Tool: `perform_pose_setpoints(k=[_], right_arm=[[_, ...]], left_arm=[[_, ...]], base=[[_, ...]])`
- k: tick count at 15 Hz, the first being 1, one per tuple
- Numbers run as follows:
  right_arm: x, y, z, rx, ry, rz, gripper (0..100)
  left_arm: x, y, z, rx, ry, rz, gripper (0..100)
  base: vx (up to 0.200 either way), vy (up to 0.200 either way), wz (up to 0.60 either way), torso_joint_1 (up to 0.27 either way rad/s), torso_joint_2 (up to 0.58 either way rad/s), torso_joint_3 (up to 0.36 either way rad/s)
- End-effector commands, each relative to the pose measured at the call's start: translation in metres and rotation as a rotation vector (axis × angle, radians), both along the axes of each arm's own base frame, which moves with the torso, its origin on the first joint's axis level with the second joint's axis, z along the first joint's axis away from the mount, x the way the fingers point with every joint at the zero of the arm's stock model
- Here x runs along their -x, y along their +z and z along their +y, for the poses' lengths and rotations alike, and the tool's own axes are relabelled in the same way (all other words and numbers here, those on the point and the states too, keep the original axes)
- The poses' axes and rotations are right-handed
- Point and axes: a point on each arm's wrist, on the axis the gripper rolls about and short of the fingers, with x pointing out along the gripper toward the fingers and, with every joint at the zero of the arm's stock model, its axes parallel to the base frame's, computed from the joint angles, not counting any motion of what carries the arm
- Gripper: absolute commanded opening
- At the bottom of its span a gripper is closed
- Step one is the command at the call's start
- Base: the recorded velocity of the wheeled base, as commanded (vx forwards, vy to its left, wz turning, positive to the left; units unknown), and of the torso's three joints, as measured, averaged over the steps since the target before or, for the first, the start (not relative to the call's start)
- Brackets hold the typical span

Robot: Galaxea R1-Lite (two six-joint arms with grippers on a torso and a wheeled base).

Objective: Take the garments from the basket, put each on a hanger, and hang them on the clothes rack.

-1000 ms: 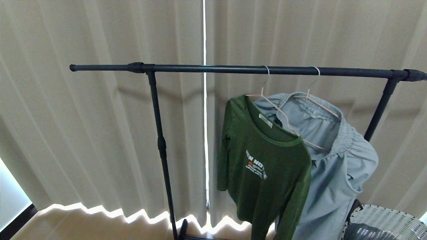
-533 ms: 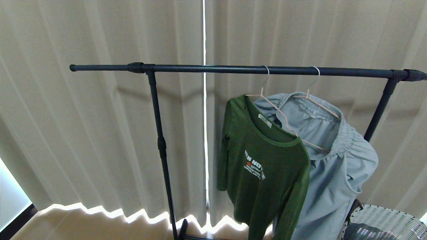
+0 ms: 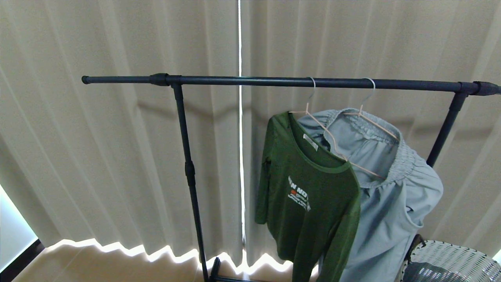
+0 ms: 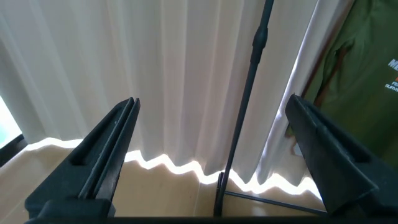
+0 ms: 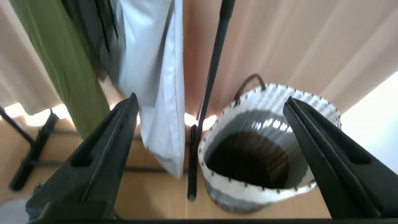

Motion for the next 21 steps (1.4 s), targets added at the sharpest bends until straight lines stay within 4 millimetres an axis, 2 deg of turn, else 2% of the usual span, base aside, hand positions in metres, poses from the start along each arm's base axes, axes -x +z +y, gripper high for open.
perform_pose_setpoints(k=[1,10,13,17,20,21], right_arm=[[0.0048,-0.0012,-0.0007,-0.009,0.002,-0.057,100],[0.0021,-0.0046,0.0004,-0.066,0.024,-0.083,100],[-0.002,-0.0086,0.0036,-0.095,0.138,-0.117,100],[-0.002,-0.0098,0.0075,-0.075,0.376,-0.107,100],[-0.0019,-0.0095,0.0073,-0.085,0.387,-0.106,100],[-0.0022,-0.0097,0.008,-0.072,0.334,-0.096,100]], left_arm=[[0.0,0.0,0.0,0.002,0.002,-0.001,100],[0.0001,0.0005,0.0,0.02,0.002,-0.005,100],[0.0001,0.0005,0.0001,0.019,0.003,-0.005,100],[0.0001,0.0005,0.0001,0.02,0.003,-0.005,100],[0.0001,0.0005,0.0001,0.02,0.003,-0.005,100],[0.0001,0.0005,0.0001,0.02,0.003,-0.005,100]], base=[[0.0,0.0,0.0,0.0,0.0,0.0],[0.0,0.0,0.0,0.0,0.0,0.0],[0.0,0.0,0.0,0.0,0.0,0.0],[0.0,0.0,0.0,0.0,0.0,0.0],[0.0,0.0,0.0,0.0,0.0,0.0],[0.0,0.0,0.0,0.0,0.0,0.0]])
